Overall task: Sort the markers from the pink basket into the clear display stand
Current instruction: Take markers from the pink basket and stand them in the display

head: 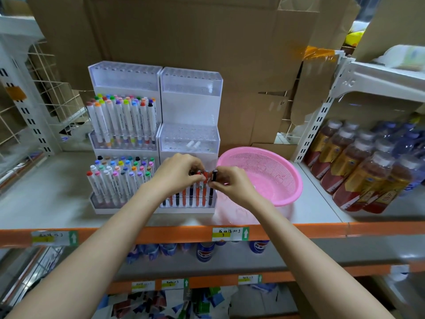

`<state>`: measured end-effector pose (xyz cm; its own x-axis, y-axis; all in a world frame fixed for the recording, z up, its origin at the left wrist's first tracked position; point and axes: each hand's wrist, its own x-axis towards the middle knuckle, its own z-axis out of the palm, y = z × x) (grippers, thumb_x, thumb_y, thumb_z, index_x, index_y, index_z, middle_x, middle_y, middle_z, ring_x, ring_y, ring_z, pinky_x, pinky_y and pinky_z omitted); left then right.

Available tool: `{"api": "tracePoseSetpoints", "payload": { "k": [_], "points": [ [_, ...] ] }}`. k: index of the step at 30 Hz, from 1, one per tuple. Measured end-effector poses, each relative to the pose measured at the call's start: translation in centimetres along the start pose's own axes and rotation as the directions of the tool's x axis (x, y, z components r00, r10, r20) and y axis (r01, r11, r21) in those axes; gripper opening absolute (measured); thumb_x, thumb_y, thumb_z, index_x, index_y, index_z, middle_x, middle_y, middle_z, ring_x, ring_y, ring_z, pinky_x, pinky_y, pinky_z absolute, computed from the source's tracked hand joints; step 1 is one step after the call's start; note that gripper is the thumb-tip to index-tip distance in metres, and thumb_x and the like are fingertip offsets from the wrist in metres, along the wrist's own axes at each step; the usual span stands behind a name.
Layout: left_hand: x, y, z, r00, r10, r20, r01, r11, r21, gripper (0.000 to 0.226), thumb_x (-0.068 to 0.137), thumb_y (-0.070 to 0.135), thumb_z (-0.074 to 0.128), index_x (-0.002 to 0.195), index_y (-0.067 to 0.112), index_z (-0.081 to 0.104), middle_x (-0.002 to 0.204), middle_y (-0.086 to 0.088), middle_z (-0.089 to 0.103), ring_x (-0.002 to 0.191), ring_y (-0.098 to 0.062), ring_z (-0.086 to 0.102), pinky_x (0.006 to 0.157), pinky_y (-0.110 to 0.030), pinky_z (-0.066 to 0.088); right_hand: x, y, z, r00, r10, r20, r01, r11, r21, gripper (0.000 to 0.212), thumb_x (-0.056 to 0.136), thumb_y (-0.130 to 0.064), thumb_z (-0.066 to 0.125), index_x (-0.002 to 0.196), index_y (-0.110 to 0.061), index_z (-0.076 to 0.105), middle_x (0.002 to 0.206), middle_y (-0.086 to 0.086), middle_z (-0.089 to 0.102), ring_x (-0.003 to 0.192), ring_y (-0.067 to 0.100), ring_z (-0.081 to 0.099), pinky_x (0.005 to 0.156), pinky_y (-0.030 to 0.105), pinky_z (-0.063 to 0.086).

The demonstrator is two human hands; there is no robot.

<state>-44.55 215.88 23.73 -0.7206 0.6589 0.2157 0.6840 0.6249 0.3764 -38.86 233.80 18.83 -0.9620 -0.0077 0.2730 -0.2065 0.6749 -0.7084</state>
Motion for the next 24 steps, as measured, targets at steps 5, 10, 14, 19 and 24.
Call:
{"api": "tracePoseSetpoints", "payload": {
  "k": [5,10,14,19,24],
  "points": [
    [-0.2,-0.2,-0.2,1.0,-0.008,0.006,0.008,1.0,0.015,0.024,0.081,0.034,0.072,0.104,0.025,0.07,0.101,0.008,0.07,0.091,-0.009,0.062,0.082,-0.035,0.053,0.1,-0.3,-0.2,1.0,0.007,0.0,-0.007,1.0,-0.004,0.019,0.082,-0.015,0.075,0.099,-0.012,0.068,0.089,0.001,0.073,0.081,0.011,0.07,0.074,0.027,0.058],
    [-0.3,-0.6,-0.4,1.0,-0.023,0.003,0.023,1.0,0.004,0.023,0.08,0.035,0.073,0.099,0.023,0.071,0.095,0.007,0.069,0.083,-0.007,0.061,0.077,-0.032,0.053,0.5,-0.4,0.1,1.0,0.007,0.001,-0.007,1.0,0.006,0.023,0.08,-0.018,0.077,0.101,-0.013,0.069,0.09,-0.001,0.072,0.08,0.008,0.068,0.071,0.02,0.055],
    [-0.4,-0.8,-0.4,1.0,-0.017,0.005,0.017,1.0,0.025,0.025,0.081,0.036,0.072,0.102,0.023,0.07,0.096,0.008,0.068,0.084,-0.007,0.059,0.074,-0.028,0.05,0.8,-0.9,0.4,1.0,0.007,0.001,-0.007,1.0,0.006,0.02,0.079,-0.022,0.078,0.096,-0.017,0.069,0.086,-0.006,0.069,0.08,0.008,0.066,0.07,0.022,0.055],
    [-0.6,-1.3,-0.5,1.0,-0.025,0.009,0.025,1.0,0.01,0.025,0.079,0.035,0.074,0.101,0.023,0.072,0.096,0.008,0.07,0.085,-0.009,0.062,0.076,-0.032,0.052,0.9,-1.3,0.5,1.0,-0.007,-0.008,0.007,1.0,-0.021,0.012,0.08,-0.017,0.077,0.081,-0.021,0.065,0.066,-0.016,0.058,0.06,-0.004,0.054,0.056,0.01,0.04],
    [-1.0,-1.7,-0.8,1.0,-0.025,-0.004,0.025,0.999,0.029,0.031,0.08,0.037,0.073,0.107,0.023,0.069,0.105,0.006,0.068,0.088,-0.01,0.059,0.073,-0.03,0.048,1.1,-1.6,0.2,1.0,-0.008,-0.004,0.008,0.999,0.039,0.017,0.077,-0.02,0.079,0.092,-0.021,0.069,0.077,-0.016,0.064,0.072,-0.002,0.061,0.064,0.011,0.044]
  ]
}}
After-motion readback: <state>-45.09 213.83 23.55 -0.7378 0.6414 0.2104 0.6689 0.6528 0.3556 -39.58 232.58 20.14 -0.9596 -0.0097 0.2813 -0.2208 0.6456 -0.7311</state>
